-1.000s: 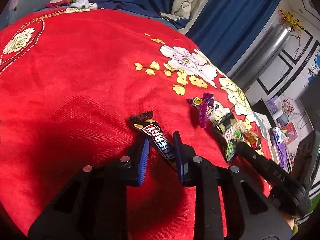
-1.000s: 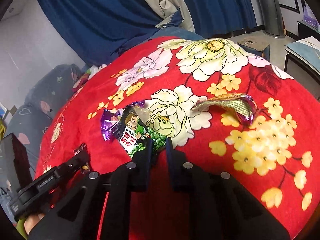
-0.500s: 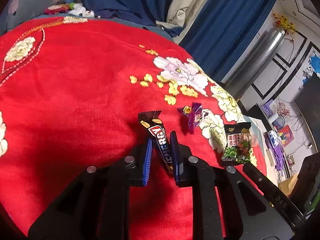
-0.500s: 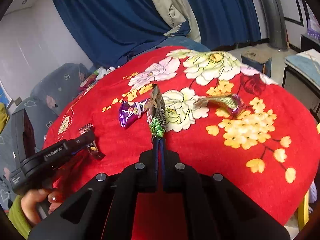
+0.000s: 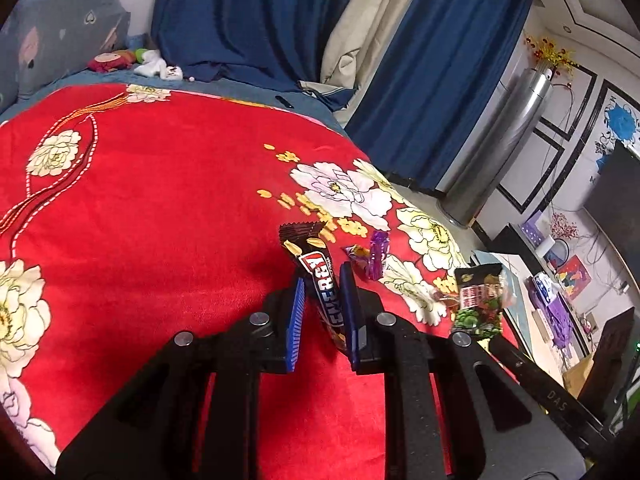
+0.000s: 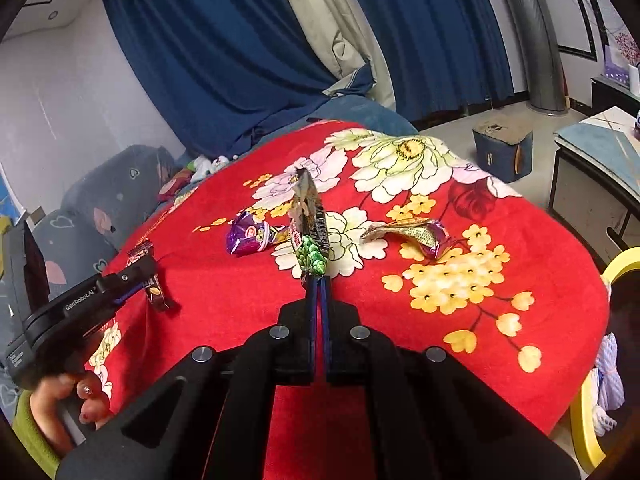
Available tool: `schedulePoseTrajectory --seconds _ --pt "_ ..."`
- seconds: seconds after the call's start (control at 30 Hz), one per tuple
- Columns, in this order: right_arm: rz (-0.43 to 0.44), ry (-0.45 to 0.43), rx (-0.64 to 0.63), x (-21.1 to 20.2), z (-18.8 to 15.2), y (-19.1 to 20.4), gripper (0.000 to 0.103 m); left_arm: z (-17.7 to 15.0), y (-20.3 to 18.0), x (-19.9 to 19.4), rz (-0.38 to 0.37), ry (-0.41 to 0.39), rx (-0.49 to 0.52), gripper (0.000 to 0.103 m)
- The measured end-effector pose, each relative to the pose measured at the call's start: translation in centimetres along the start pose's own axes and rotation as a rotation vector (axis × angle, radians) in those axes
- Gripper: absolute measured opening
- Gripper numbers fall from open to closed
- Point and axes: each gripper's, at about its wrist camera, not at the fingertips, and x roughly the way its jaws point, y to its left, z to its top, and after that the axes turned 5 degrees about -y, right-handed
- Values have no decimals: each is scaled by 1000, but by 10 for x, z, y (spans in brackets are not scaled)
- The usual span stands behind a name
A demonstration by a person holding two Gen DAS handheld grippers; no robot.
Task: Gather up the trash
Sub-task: 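Carry the Energy bar and green packet over the yellow bin and open both tools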
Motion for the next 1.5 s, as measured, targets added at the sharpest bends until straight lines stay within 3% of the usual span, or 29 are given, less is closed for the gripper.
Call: schedulePoseTrajectory --seconds 0.33,0.53,0.93,1.5 --pt "13 -20 32 -12 2 -6 2 1 6 -22 8 -3 -2 11" --pt "10 -71 33 -33 11 -10 2 4 -22 -29 -64 -27 41 11" --pt "-44 -155 68 -79 21 -45 2 -8 -96 -20 -185 -2 167 11" --pt "-171 -191 127 -125 4 -104 2 -37 -181 0 -332 48 310 11"
